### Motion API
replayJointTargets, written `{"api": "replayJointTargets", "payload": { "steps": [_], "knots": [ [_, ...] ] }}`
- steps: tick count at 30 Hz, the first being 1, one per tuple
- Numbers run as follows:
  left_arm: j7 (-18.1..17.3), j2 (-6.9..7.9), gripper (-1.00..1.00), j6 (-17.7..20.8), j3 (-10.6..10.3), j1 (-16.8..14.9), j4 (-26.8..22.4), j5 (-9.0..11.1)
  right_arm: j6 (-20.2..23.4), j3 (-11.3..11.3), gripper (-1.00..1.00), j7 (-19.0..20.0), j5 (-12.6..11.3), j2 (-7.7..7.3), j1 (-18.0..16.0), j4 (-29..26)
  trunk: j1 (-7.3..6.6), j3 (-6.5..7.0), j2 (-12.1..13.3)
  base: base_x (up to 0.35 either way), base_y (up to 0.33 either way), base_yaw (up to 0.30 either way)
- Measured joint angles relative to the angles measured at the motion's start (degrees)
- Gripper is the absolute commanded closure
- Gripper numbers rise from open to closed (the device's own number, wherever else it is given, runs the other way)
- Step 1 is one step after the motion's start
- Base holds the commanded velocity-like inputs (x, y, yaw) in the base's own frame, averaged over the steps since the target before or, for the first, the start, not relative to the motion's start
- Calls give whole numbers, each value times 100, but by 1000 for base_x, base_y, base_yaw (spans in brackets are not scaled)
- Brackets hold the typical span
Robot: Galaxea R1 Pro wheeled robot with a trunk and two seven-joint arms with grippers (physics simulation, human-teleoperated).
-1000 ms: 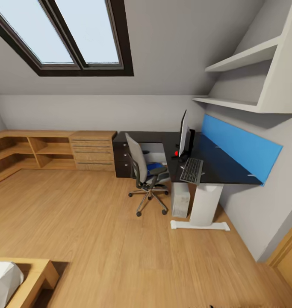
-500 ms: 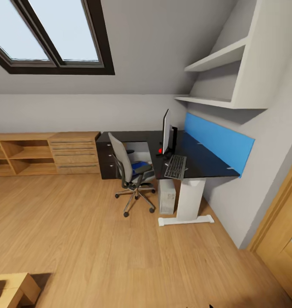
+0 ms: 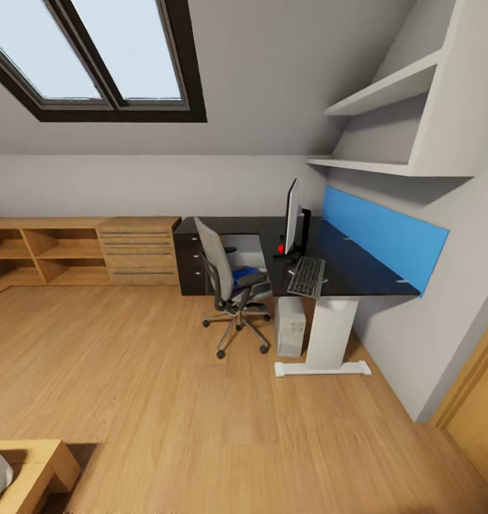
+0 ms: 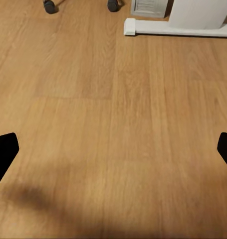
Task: In the bedroom, organize the workspace by keeping the computer under the desk, ensuring the monitor is on the desk, placing the keyboard on the desk next to the monitor, placing the mouse on the desk next to the keyboard, moving the folder from the swivel chair onto the desk next to the mouse, stacking the notebook on top of the folder with the pen on top of the notebook, and positioning the swivel chair next to the desk.
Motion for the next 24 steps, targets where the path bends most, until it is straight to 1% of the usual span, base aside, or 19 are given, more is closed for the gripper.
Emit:
{"api": "replayJointTargets", "payload": {
  "steps": [24],
  "knots": [
    [18, -18, -100, 8, -17, 0, 9, -2, 0, 9, -100, 0, 11, -9, 0, 5, 527, -431, -963, 0, 0, 4]
  ]
}}
